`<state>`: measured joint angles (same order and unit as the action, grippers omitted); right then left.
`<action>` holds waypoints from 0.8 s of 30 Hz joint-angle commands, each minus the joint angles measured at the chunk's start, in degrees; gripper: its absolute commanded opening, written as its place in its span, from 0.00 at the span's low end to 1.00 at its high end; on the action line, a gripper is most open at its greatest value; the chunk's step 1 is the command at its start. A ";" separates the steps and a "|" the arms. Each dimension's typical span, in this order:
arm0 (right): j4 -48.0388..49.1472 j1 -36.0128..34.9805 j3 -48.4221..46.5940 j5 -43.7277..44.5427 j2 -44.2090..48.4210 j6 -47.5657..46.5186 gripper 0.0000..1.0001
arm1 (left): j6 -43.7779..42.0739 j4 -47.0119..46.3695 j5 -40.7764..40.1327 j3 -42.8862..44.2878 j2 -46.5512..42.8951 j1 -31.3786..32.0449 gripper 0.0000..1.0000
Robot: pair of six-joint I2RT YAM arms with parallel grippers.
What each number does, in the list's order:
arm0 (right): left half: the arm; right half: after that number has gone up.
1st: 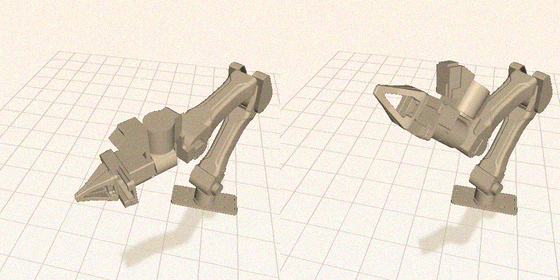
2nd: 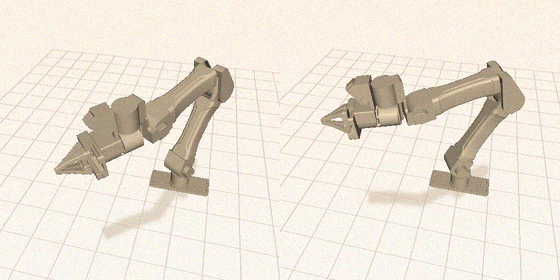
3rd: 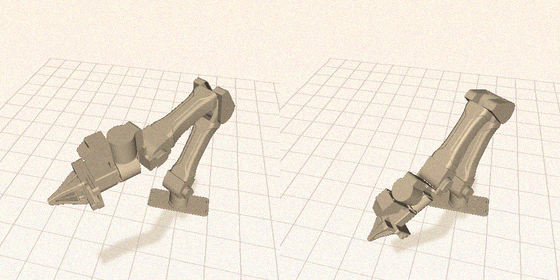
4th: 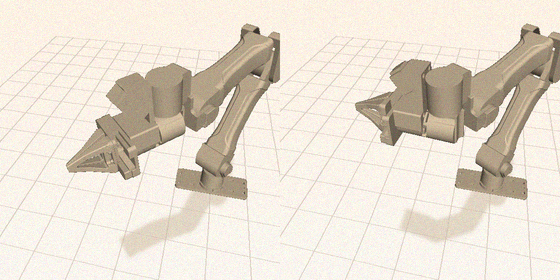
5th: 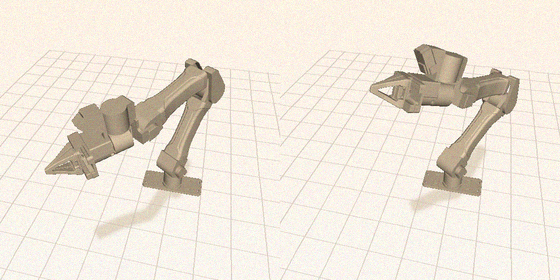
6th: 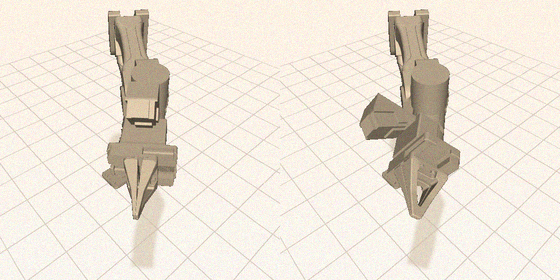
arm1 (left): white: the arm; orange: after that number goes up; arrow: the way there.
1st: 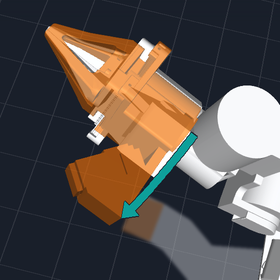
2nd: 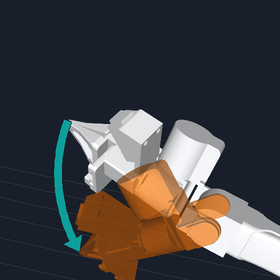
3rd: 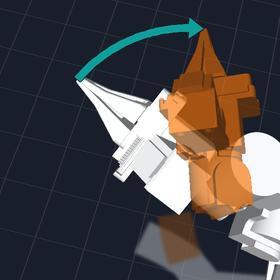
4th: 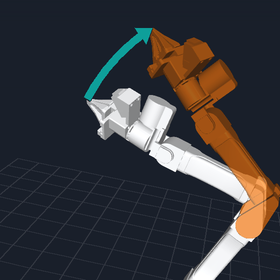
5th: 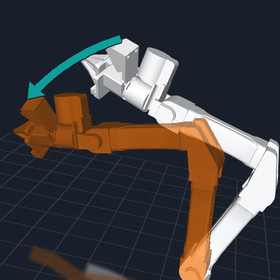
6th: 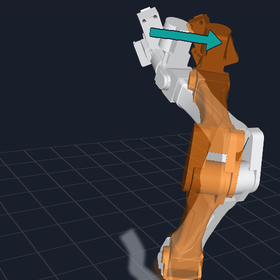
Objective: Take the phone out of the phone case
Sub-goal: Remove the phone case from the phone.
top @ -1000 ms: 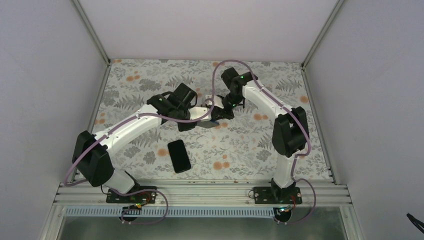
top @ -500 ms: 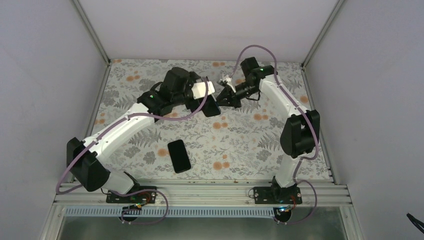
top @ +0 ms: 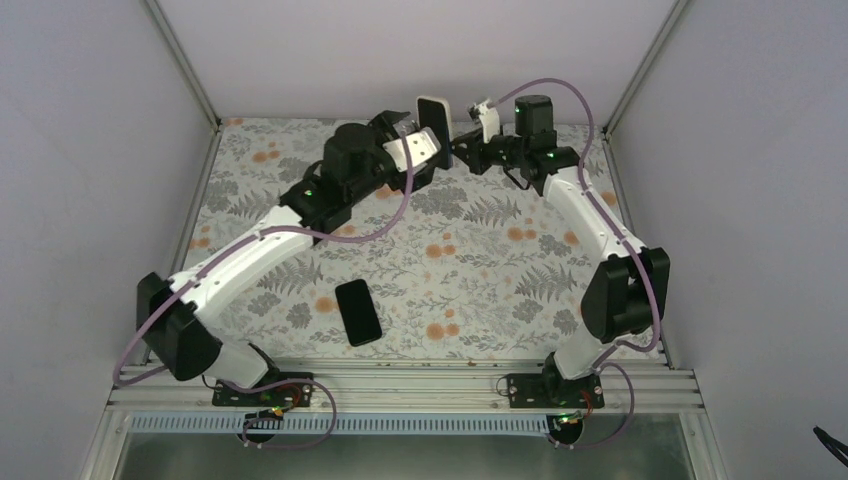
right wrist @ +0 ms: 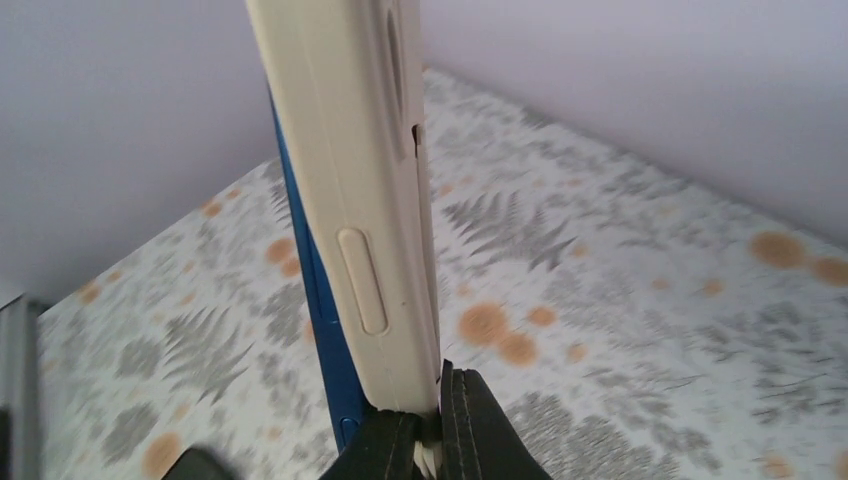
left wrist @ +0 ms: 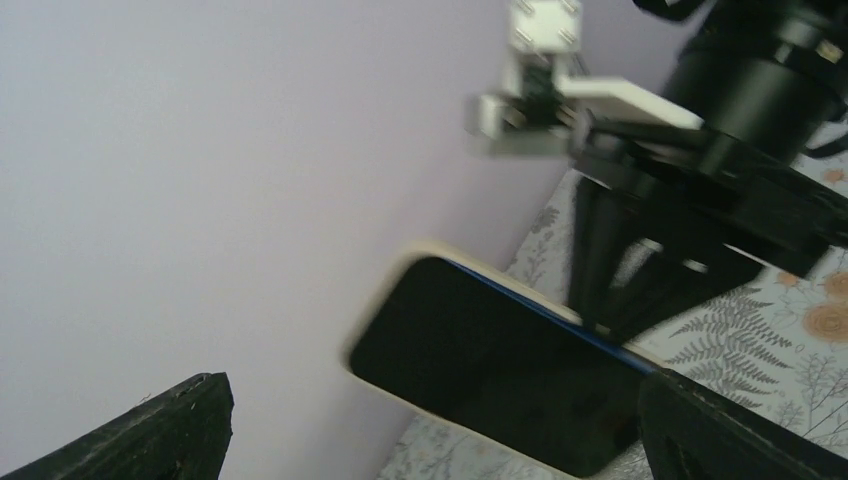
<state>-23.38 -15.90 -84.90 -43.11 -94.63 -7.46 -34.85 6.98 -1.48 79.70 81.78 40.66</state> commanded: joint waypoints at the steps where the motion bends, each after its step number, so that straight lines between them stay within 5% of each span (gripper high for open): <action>1: 11.71 -0.90 -3.68 12.09 0.98 10.54 0.03 | 5.00 -8.81 -1.32 -3.16 4.25 0.93 1.00; 24: 13.63 -2.49 -6.01 12.75 -1.08 17.99 0.03 | 8.55 -24.35 -10.66 -2.63 17.76 1.44 1.00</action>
<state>-14.61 -17.65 -89.65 -29.67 -97.08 9.23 -27.40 -12.69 -9.69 77.36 97.86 41.91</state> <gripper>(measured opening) 0.049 0.999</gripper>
